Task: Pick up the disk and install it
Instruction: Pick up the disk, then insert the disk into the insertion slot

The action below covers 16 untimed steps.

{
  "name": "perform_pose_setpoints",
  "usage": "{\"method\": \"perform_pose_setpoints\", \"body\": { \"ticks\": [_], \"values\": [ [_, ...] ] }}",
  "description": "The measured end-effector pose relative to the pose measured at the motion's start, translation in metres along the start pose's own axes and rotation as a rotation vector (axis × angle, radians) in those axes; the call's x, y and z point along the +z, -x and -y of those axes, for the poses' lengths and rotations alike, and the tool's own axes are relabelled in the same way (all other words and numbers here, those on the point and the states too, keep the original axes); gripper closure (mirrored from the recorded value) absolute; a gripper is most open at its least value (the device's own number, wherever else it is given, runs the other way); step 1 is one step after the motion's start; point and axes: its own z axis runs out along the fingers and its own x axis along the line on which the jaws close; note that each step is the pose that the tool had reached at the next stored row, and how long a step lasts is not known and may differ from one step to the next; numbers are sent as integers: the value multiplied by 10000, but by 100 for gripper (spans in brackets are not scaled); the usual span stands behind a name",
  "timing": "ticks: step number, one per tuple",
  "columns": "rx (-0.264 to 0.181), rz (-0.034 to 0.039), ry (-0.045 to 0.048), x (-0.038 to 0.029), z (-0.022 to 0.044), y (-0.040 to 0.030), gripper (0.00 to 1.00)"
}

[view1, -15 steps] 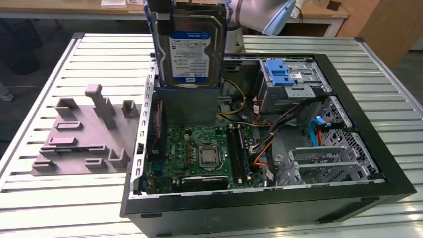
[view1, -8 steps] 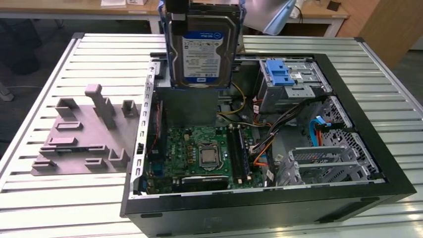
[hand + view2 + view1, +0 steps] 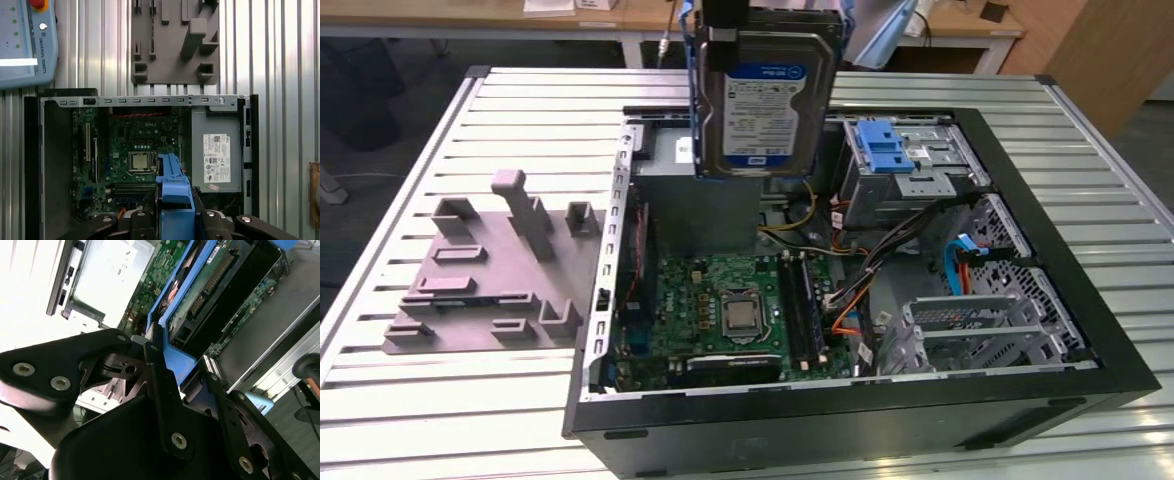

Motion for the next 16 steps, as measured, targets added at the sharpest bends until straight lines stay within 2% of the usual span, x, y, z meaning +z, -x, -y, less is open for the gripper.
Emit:
{"method": "perform_pose_setpoints", "body": {
  "ticks": [9,16],
  "values": [
    [-1,0,0,-5,275,6,64],
    [-1,0,0,-5,306,6,64]
  ]
}}
